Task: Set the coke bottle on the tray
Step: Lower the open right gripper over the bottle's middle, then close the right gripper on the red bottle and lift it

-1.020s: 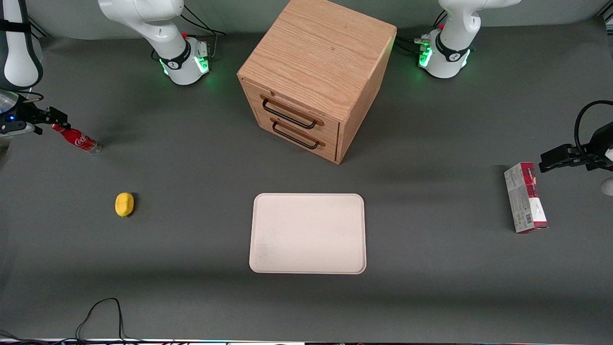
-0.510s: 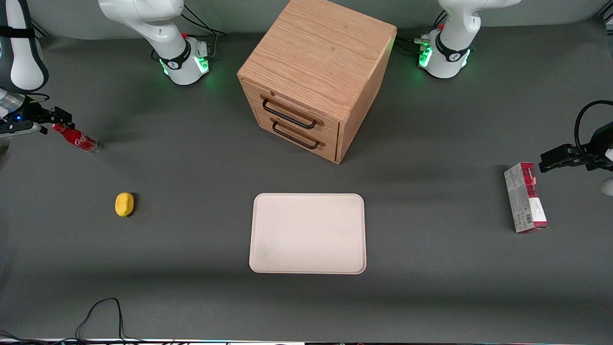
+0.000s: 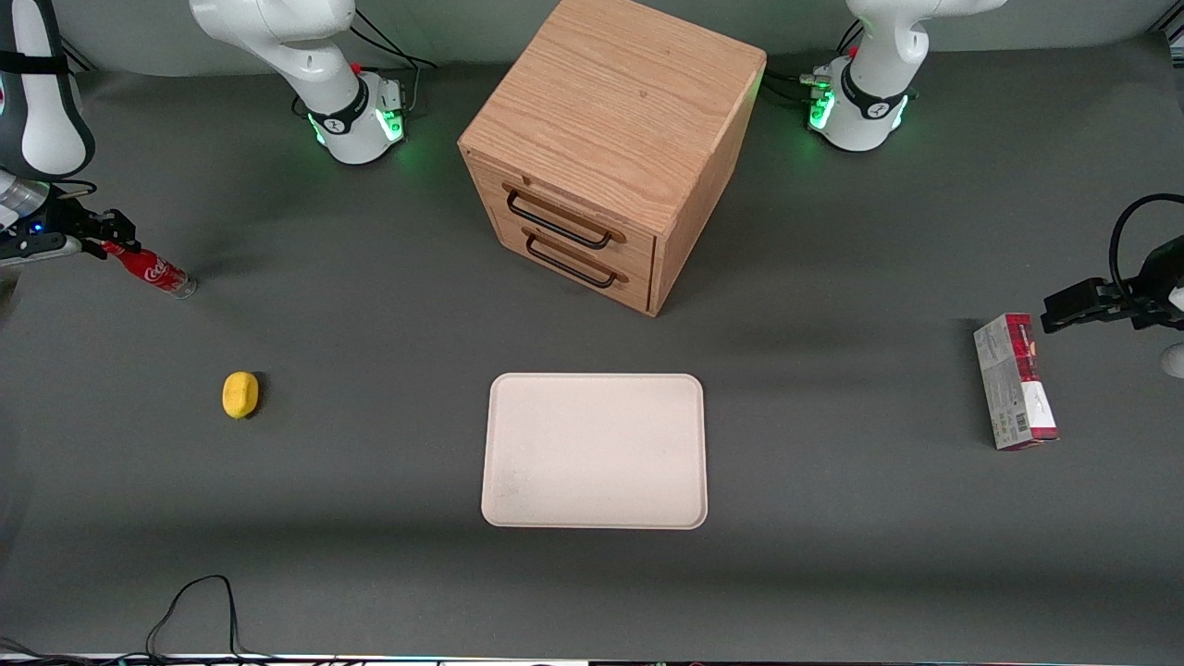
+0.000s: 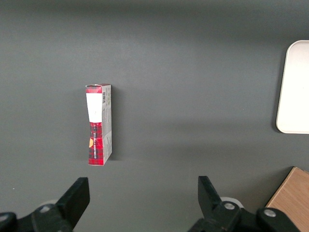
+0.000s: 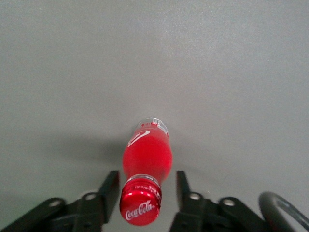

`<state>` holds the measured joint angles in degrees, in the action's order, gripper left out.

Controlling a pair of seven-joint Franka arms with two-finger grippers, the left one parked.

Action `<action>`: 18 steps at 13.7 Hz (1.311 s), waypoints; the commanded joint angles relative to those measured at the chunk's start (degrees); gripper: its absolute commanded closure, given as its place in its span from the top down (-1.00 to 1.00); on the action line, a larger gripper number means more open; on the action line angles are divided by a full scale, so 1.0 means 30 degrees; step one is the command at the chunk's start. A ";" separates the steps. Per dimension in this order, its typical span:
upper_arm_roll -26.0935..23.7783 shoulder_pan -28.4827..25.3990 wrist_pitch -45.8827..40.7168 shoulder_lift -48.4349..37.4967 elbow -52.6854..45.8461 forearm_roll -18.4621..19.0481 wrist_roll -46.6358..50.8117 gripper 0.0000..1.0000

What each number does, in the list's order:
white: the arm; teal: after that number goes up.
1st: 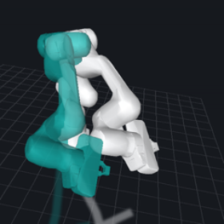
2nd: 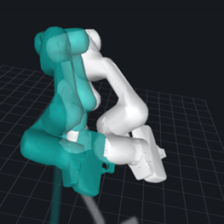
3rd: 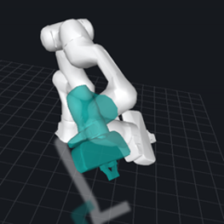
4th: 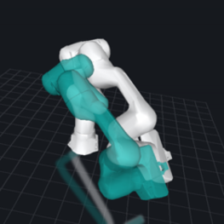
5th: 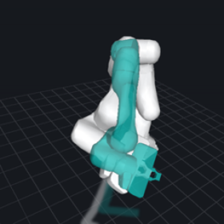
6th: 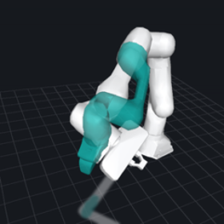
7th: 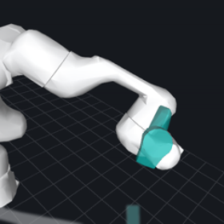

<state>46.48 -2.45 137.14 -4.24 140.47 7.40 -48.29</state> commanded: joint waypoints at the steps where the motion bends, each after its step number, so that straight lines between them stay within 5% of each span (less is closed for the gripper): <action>1: 0.0181 -0.0149 0.0020 0.0065 0.0023 -0.0564 -0.0718 -0.62; 6: -0.0053 -0.0556 -0.1758 -0.0285 -0.1054 -0.0564 -0.0280 -0.65; 13: -0.0083 -0.3311 -1.2564 -0.0346 -1.1564 -0.0564 0.0688 -0.66; 18: -0.0404 -0.3372 -1.7906 -0.0140 -1.7783 -0.0564 0.0717 -0.66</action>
<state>45.26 -12.20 87.68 -5.73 93.64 6.70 -46.93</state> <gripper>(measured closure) 0.678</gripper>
